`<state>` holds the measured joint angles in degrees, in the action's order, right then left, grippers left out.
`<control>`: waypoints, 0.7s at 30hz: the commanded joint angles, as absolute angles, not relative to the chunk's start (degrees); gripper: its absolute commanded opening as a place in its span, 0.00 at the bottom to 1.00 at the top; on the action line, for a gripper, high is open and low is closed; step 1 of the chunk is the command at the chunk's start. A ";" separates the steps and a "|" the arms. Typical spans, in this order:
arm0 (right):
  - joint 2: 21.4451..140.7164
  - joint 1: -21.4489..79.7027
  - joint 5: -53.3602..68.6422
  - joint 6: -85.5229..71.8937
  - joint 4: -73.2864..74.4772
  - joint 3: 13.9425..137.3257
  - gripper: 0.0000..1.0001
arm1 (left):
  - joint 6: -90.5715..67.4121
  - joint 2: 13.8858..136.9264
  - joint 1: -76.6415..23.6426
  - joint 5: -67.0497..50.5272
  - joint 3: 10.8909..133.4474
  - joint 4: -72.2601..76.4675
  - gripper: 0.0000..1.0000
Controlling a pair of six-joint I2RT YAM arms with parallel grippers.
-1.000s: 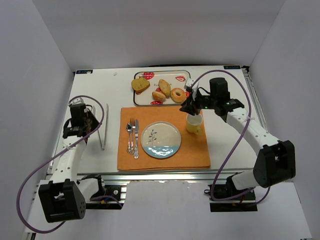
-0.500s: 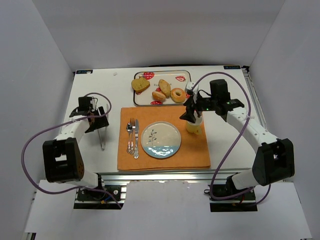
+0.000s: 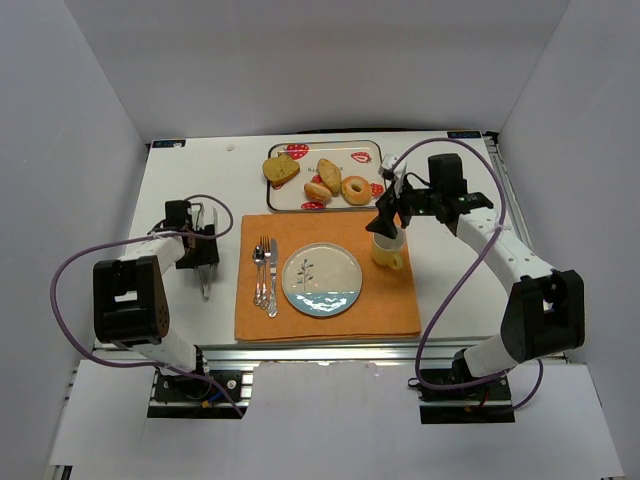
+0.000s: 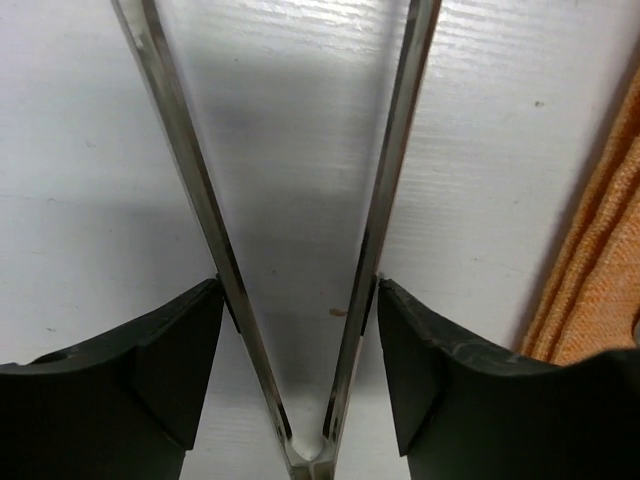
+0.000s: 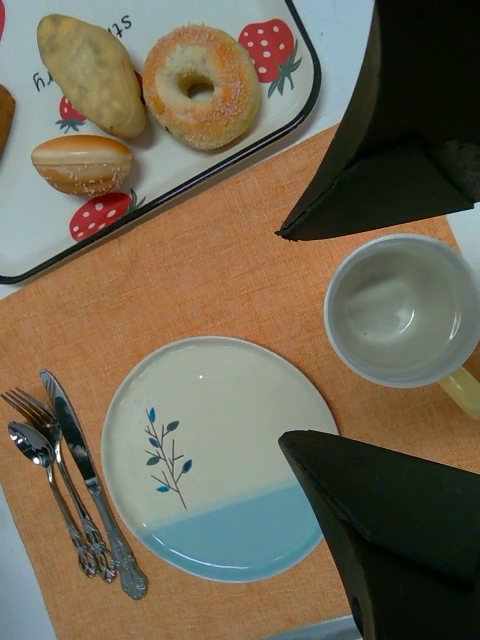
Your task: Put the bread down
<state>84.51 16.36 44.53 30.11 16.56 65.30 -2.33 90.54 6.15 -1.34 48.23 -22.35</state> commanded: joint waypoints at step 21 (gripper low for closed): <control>83.41 10.72 47.99 25.93 13.54 67.15 0.81 | -37.51 82.87 -9.83 -20.82 66.00 -13.45 0.18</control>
